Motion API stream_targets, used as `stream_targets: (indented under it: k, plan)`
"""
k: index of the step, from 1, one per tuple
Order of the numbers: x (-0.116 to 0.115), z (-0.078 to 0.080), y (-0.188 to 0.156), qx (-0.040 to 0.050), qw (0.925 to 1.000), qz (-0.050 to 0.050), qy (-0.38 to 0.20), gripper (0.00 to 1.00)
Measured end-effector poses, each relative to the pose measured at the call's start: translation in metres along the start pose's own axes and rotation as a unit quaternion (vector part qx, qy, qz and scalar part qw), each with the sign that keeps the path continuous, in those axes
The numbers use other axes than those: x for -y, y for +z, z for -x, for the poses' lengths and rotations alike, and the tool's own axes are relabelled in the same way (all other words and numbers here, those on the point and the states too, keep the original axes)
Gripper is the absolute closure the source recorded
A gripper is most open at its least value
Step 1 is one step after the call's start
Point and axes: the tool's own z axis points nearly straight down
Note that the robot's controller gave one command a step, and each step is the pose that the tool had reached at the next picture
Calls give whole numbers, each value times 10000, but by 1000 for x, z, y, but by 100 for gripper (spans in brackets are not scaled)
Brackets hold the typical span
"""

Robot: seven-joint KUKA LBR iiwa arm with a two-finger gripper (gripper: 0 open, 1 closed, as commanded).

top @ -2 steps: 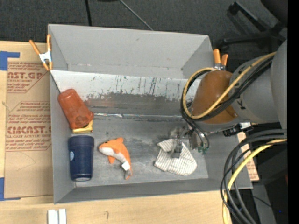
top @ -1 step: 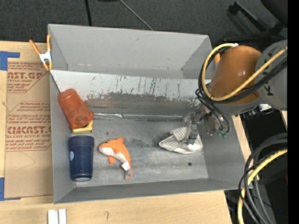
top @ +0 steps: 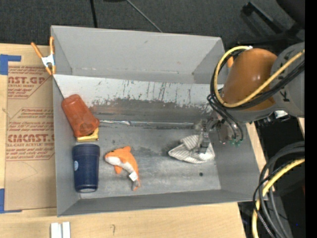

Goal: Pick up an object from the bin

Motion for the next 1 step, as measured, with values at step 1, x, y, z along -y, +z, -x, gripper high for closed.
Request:
stream_targets:
  k: [1]
  plan:
    - [21,14,-117,8,9999,4,139,100]
